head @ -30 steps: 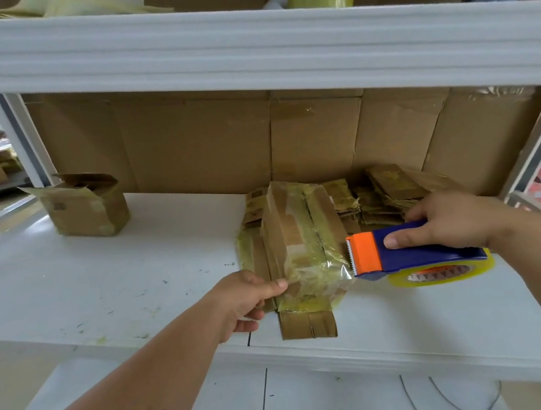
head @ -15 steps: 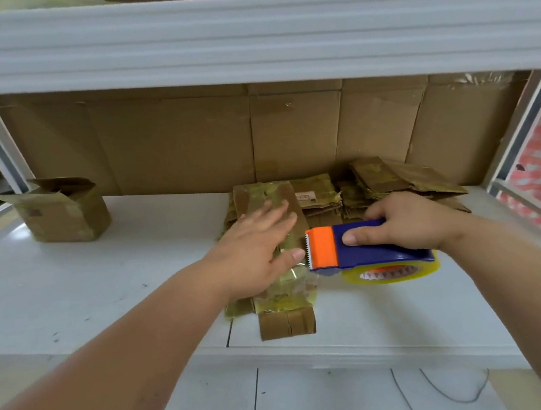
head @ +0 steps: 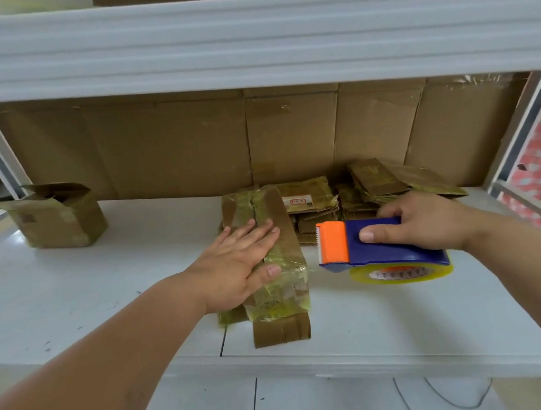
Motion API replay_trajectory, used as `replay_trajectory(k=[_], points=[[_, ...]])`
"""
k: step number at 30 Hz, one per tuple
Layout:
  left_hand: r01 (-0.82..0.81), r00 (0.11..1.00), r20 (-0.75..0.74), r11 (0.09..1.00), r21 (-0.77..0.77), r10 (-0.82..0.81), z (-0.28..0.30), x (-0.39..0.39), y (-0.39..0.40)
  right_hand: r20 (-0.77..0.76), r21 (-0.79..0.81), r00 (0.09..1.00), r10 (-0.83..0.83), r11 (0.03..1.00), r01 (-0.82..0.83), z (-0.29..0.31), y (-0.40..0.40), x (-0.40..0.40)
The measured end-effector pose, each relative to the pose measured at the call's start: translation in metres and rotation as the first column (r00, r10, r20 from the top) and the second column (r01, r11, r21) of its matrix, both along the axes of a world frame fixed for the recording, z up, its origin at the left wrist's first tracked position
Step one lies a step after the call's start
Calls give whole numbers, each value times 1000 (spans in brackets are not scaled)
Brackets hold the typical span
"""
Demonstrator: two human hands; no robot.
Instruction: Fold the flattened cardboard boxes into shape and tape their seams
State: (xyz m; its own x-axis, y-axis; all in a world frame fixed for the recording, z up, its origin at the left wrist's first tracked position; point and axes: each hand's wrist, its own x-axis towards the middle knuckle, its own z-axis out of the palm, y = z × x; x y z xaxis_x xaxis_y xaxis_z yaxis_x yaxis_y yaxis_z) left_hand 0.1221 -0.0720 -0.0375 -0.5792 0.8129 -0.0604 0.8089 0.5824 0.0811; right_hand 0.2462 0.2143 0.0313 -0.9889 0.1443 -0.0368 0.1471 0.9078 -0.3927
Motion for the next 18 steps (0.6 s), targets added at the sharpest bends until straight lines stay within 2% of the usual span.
replay_trajectory(k=[6,11,14,18], points=[[3,1000,1,1000,-21,-3,0,-1,1,0,199,1000,-16,980,16,0,18,2],[-22,998,61,1000,5,22,-2,0,1,49,462,998,36,885,-55,0,-6,-11],[-13,993,114,998,65,6,-5,0,2,93,523,994,59,847,-99,1,-16,-18],[-12,994,109,995,96,1,-5,4,5,124,546,990,70,828,-127,3,-28,-29]])
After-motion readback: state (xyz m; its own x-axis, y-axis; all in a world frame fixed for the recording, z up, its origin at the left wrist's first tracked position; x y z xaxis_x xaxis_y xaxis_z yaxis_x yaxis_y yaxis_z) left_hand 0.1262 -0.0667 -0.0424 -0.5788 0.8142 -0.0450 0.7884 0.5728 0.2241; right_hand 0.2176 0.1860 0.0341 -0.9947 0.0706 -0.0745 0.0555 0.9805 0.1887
